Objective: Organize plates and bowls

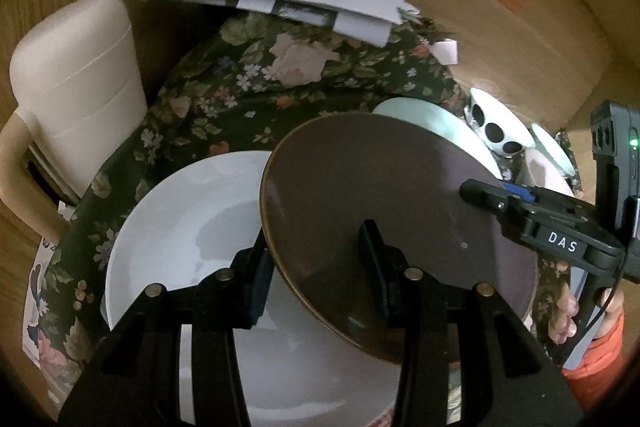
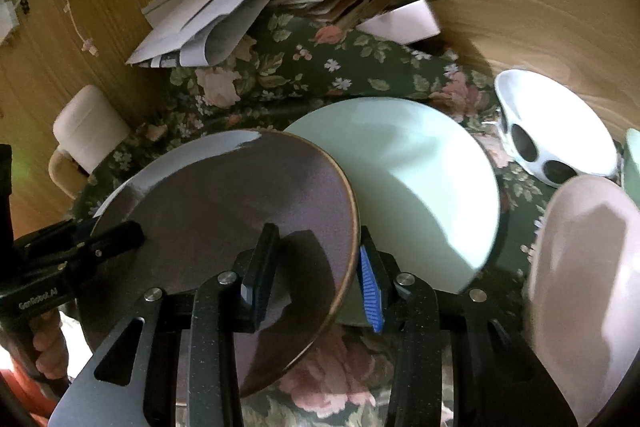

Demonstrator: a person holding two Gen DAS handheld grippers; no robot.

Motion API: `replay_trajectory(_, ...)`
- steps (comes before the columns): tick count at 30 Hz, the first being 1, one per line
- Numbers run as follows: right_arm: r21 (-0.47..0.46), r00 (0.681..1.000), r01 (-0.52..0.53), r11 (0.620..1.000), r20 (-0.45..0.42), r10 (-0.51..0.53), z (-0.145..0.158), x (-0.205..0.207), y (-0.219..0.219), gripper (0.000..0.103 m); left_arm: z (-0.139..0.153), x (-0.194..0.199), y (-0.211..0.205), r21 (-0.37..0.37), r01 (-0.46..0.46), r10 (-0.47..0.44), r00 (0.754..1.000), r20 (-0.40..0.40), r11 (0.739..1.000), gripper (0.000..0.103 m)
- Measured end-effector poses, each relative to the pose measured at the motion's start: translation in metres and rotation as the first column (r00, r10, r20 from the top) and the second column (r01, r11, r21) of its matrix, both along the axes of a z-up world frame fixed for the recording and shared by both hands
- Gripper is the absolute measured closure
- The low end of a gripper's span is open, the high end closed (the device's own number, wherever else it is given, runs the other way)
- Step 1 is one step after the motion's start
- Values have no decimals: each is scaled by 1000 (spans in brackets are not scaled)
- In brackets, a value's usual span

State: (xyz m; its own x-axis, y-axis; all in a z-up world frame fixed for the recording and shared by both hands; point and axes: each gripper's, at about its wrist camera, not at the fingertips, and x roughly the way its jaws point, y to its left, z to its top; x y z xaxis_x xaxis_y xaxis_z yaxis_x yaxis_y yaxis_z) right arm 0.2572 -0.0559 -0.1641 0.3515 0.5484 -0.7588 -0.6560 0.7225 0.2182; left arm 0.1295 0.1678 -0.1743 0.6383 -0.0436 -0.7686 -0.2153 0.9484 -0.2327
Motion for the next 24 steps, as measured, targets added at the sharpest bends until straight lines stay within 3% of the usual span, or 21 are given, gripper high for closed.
replay_trajectory(24, 46, 988, 126, 991, 79, -129, 27, -48, -86, 69, 33, -22, -69, 40, 135, -137, 989, 64, 990, 61)
